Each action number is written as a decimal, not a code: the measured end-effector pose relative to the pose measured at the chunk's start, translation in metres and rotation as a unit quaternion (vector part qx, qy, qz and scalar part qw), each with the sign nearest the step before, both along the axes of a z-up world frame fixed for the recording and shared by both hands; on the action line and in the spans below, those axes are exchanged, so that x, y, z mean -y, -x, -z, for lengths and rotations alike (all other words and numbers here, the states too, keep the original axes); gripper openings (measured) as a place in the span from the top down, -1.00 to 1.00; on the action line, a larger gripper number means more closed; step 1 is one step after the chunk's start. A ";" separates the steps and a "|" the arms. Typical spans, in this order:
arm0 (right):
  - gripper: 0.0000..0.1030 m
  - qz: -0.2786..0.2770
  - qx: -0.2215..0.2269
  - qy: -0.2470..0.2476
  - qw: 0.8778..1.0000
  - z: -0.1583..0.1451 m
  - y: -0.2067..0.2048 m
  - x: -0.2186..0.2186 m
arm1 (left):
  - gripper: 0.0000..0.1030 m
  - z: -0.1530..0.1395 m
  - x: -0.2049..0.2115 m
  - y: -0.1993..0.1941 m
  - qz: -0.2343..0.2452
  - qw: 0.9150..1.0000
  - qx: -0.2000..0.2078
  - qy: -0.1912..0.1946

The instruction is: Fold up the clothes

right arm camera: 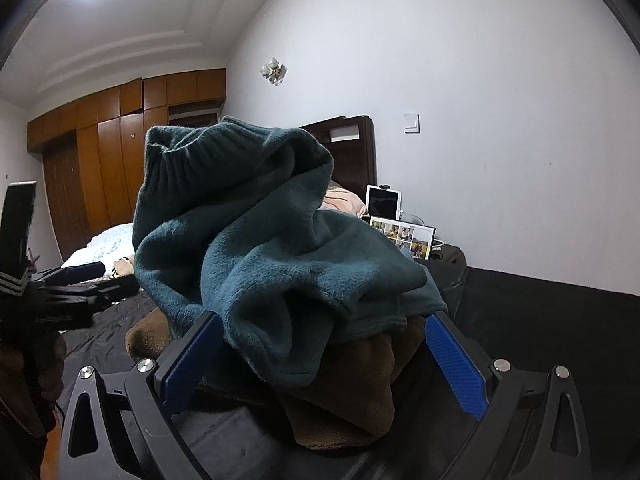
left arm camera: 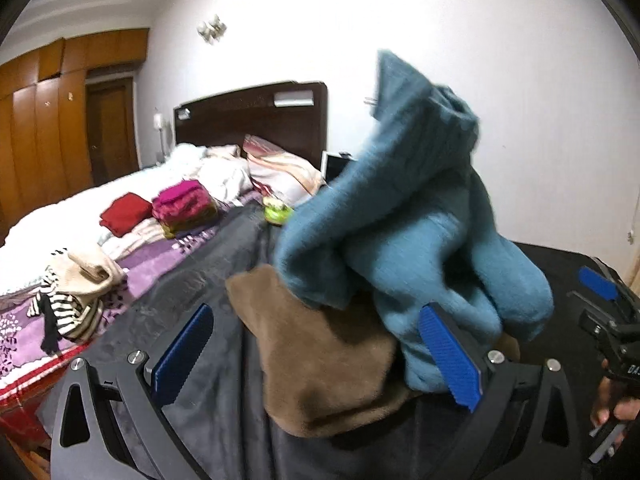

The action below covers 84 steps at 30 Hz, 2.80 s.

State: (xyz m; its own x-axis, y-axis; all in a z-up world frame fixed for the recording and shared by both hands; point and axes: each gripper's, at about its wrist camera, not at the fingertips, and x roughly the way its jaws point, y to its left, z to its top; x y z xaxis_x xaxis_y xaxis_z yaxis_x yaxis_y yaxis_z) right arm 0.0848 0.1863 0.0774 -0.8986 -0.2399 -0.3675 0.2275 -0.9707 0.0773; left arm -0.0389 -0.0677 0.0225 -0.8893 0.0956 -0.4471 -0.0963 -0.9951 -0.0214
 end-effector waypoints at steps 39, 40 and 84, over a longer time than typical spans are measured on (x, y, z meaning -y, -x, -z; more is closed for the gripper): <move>-0.99 -0.008 -0.016 -0.002 1.000 0.005 -0.001 0.001 | 0.75 -0.002 0.042 0.043 0.058 0.990 0.000 -0.127; -0.99 -0.009 -0.017 -0.003 1.000 0.005 -0.001 0.000 | 0.76 -0.003 0.046 0.037 0.056 0.990 -0.005 -0.131; -1.00 -0.233 0.063 -0.218 0.946 0.044 0.055 0.107 | 0.76 0.080 0.144 0.013 -0.006 0.980 0.057 -0.190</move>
